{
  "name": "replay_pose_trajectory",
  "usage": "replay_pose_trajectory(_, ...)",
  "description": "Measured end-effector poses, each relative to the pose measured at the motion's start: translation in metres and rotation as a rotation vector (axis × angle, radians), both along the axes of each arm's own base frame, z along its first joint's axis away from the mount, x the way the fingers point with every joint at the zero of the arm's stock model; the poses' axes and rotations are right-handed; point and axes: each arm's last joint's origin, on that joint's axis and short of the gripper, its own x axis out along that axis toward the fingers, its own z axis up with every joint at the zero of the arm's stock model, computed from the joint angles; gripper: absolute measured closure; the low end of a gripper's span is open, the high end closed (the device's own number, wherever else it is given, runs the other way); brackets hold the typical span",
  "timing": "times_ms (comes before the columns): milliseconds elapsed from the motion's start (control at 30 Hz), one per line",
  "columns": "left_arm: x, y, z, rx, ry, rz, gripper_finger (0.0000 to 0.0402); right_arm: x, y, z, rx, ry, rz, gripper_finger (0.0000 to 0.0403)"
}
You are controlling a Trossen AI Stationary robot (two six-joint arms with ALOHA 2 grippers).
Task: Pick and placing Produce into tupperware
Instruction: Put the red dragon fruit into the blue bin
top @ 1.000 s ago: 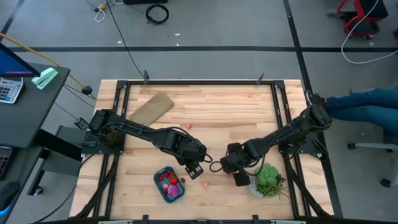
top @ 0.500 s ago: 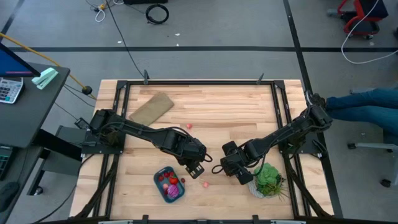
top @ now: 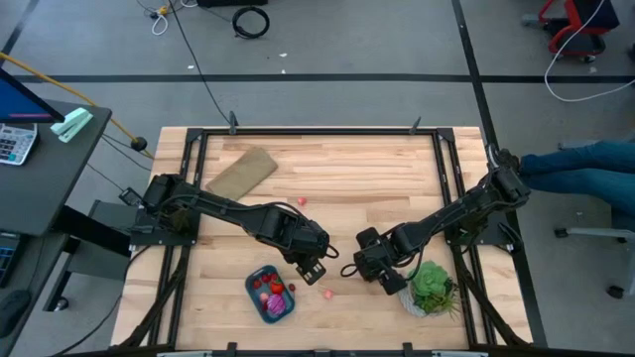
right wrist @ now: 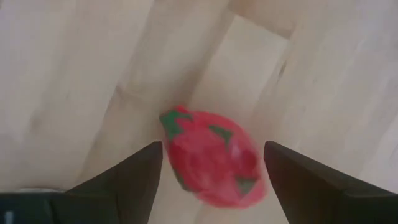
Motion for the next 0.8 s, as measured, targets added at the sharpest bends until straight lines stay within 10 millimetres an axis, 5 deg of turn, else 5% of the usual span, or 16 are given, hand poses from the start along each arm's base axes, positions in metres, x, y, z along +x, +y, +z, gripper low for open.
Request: replay_pose_trajectory(800, 0.000, 0.000, 0.000, 0.005, -0.003, -0.005, 0.0229, -0.002, -0.013, -0.021, 0.047, -0.037, -0.242, 0.0123)
